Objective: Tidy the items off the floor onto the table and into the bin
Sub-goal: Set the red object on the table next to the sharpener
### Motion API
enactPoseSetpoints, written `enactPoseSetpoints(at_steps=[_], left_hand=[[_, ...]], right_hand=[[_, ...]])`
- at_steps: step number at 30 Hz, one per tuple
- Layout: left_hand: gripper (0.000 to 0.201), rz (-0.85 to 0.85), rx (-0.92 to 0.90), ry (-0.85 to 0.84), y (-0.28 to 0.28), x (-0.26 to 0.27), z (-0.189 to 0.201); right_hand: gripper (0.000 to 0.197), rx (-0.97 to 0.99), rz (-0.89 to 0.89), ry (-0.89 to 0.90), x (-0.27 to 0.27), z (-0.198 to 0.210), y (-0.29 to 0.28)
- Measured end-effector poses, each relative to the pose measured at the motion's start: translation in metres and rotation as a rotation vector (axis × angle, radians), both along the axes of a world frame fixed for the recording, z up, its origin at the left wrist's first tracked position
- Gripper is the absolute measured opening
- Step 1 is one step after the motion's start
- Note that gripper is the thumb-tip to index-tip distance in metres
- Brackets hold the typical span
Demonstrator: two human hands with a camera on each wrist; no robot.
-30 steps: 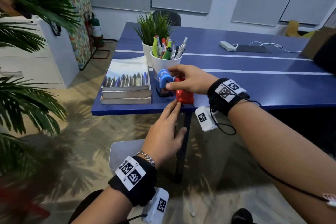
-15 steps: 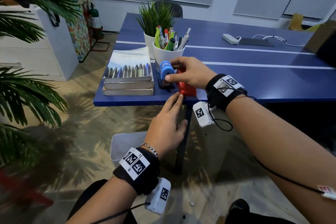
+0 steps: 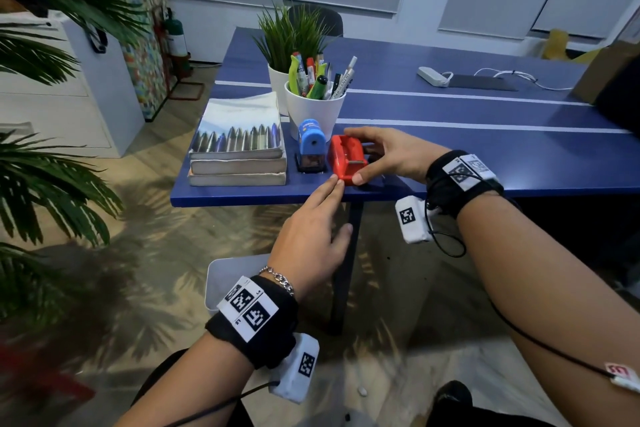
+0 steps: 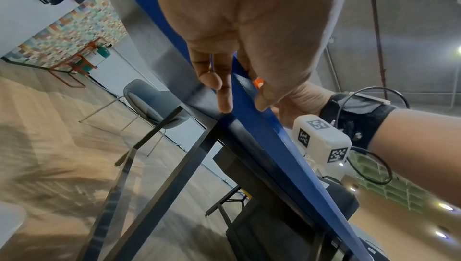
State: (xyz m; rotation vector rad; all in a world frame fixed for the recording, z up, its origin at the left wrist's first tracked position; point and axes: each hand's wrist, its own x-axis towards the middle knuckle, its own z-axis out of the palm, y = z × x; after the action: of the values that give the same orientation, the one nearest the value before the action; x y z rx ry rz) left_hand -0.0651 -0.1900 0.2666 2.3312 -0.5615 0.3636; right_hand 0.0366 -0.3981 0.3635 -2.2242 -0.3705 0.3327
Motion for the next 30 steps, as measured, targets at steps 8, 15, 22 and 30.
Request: enactPoseSetpoints(at_steps=[8,15,22,30], left_hand=[[0.075,0.021,0.037,0.023,-0.004,0.0,0.006],[0.048,0.003,-0.19,-0.113,-0.01,-0.021,-0.01],[0.019,-0.044,-0.17,0.023,-0.035,-0.034,-0.086],[0.013,0.044,0.112,0.516,-0.068,-0.008,-0.243]], right_hand=[[0.101,-0.007,-0.008,0.02,0.0,-0.005,0.001],[0.085,0.315,-0.246,-0.174,-0.058,-0.034,-0.004],[0.018,0.9,-0.648,-0.14,-0.154,-0.15,-0.037],[0.022,0.621,-1.257,0.424,-0.155,-0.39,-0.073]])
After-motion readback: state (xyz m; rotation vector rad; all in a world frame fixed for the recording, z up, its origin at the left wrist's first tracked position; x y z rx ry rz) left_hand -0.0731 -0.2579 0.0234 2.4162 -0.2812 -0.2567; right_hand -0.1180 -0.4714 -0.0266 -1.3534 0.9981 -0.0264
